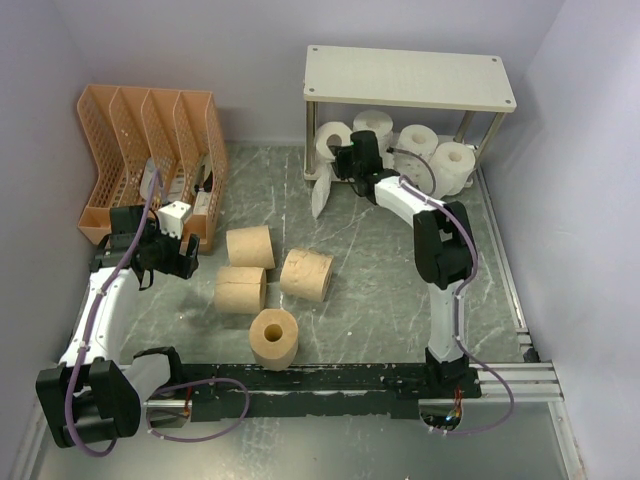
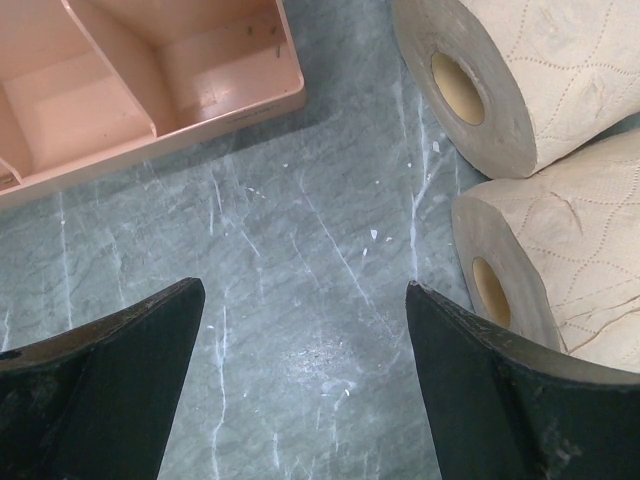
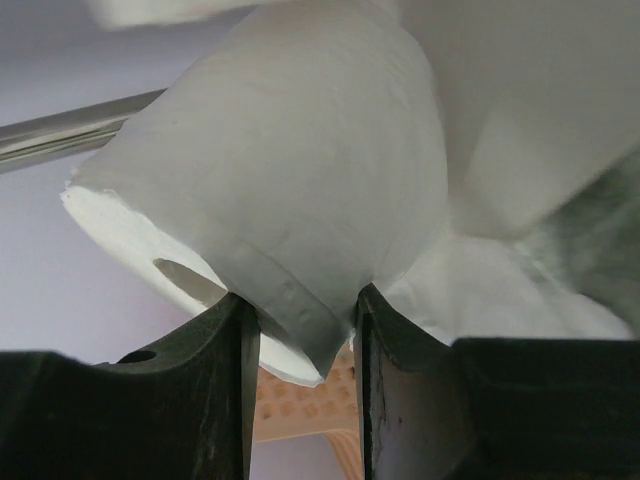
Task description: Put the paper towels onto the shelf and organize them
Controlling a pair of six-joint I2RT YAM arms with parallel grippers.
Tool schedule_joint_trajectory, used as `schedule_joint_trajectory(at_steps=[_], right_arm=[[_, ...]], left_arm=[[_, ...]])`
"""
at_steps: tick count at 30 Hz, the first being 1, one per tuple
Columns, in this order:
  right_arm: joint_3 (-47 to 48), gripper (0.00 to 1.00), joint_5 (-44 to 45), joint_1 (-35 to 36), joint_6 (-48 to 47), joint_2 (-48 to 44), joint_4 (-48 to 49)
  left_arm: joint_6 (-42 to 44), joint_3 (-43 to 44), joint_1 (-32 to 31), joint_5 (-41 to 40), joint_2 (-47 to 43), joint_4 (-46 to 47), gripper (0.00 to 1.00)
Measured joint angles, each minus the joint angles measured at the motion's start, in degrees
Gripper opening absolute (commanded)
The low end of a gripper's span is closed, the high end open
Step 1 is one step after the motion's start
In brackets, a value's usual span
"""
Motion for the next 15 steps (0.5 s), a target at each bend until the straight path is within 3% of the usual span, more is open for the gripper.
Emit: schedule_joint_trajectory(at_steps=[4, 5, 11, 12, 15], right_arm=[[0.07, 0.00, -0.13, 0.04, 1.33, 1.97, -2.84], [0.15, 0.07, -0.02, 0.04, 1.33, 1.88, -3.15], [0.13, 0.90, 0.63, 0.00, 0.44, 1.77, -3.02], [0.04, 0.99, 1.05, 0.00, 0.07, 1.77, -2.60], [-0.17, 1.00, 1.66, -0.04, -1.68, 1.73, -0.85]], left_arm=[[0.00, 0.00, 0.00, 0.02, 0.11, 0.00, 0.94], [0.00, 0.00, 0.00, 0.00, 0.15, 0.00, 0.94], [0.00, 0.00, 0.00, 0.02, 0.33, -0.02, 0.94], [0.00, 0.00, 0.00, 0.02, 0.37, 0.00, 0.94], [0.00, 0.00, 0.00, 0.02, 0.48, -0.02, 0.94]])
